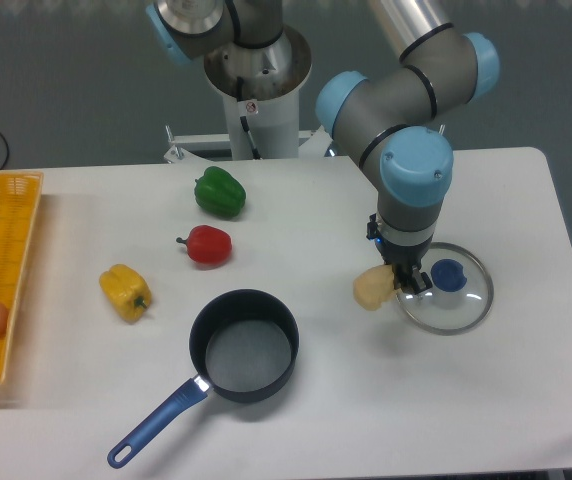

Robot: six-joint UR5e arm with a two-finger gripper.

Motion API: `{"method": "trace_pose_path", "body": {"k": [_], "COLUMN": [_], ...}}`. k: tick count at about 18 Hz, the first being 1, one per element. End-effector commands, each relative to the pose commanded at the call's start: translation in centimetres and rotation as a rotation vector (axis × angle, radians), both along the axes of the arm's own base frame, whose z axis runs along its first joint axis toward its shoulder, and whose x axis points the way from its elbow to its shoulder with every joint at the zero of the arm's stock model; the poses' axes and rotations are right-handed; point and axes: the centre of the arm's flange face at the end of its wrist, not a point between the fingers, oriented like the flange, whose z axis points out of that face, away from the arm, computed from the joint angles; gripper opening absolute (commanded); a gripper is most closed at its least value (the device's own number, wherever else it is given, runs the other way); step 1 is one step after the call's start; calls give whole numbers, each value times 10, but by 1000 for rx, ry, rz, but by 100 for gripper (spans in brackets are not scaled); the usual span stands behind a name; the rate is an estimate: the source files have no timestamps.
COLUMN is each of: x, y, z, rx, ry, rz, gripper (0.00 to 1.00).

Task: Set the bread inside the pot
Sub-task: 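Lift the held bread slice away from the glass lid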

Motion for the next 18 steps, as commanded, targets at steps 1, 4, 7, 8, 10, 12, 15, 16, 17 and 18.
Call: {"method": "trace_pose_path", "body": {"k": [1, 4, 7, 8, 10, 12, 15, 16, 17, 18], "x": [0, 1, 5, 7, 15, 28, 51, 59, 65, 73], "y": [1, 1, 4, 4, 12, 26, 45, 52, 57, 63], "z": [-1, -3, 0, 0, 0, 3, 11, 12, 13, 17], "rx": [1, -2, 2, 2, 8, 13, 23, 26, 28, 33], "ry": [1, 0, 2, -1, -2, 4, 15, 17, 18, 23], "rz": [0, 9, 8, 14, 38, 64, 88, 96, 105, 111], "gripper": [37, 38, 38, 38, 38, 38, 38, 38, 38, 38]}}
